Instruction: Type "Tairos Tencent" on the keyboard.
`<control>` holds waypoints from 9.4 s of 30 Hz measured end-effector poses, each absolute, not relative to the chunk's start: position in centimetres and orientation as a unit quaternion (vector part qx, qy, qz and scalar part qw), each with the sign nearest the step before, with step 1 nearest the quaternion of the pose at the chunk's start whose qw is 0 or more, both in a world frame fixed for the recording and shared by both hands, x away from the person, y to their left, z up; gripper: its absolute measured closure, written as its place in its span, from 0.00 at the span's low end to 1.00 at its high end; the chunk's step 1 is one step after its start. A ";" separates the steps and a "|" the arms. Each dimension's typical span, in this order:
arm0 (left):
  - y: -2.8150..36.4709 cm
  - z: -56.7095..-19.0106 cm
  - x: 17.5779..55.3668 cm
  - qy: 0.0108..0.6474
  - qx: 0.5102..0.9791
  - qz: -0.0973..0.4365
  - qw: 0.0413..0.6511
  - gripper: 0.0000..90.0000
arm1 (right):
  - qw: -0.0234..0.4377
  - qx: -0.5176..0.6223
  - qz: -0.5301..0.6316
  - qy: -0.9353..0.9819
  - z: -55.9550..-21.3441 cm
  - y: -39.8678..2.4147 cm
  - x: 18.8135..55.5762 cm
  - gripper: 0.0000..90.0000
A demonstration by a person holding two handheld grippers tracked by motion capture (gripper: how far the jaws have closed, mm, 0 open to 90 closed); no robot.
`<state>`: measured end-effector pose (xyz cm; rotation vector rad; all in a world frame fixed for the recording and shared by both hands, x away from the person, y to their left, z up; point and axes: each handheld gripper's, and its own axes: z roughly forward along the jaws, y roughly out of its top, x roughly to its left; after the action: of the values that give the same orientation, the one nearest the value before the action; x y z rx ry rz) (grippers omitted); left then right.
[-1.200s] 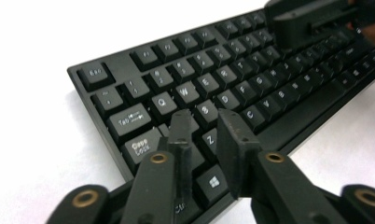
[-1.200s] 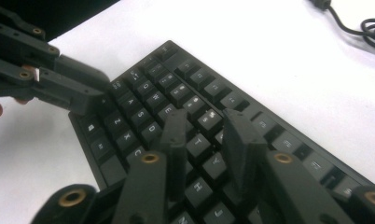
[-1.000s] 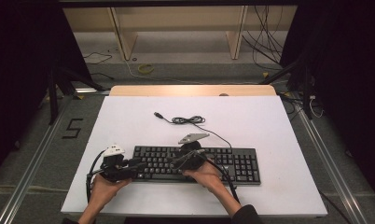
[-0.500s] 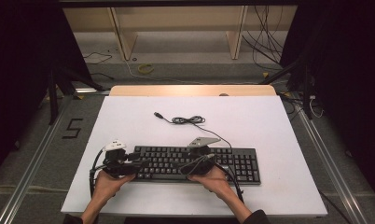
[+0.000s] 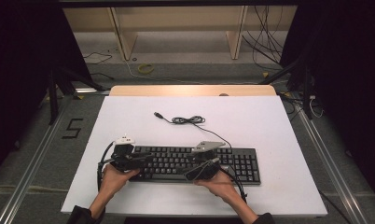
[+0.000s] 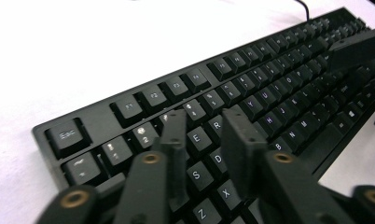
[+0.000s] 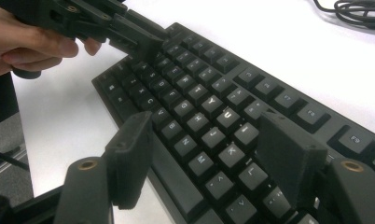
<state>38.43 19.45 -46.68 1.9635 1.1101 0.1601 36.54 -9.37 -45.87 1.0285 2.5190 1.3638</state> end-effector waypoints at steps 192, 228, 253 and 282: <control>19.6 -46.9 34.7 0.396 0.773 0.068 0.490 0.36 | 0.050 0.348 0.474 0.807 -45.2 -10.9 35.9 0.48; 17.5 -47.6 35.4 0.374 0.823 0.074 0.420 0.99 | 0.058 0.346 0.480 0.804 -45.1 -12.3 34.9 0.38; 16.8 -48.1 35.8 0.380 0.834 0.068 0.396 0.99 | 0.059 0.347 0.477 0.805 -45.2 -12.3 34.8 0.38; 19.5 -46.1 37.1 0.439 0.769 0.091 0.456 0.40 | 0.059 0.346 0.477 0.806 -45.4 -12.1 34.8 0.37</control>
<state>37.10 19.51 -46.11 1.8960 1.0830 0.2245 34.80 -12.13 -45.39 1.0470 2.4414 1.4455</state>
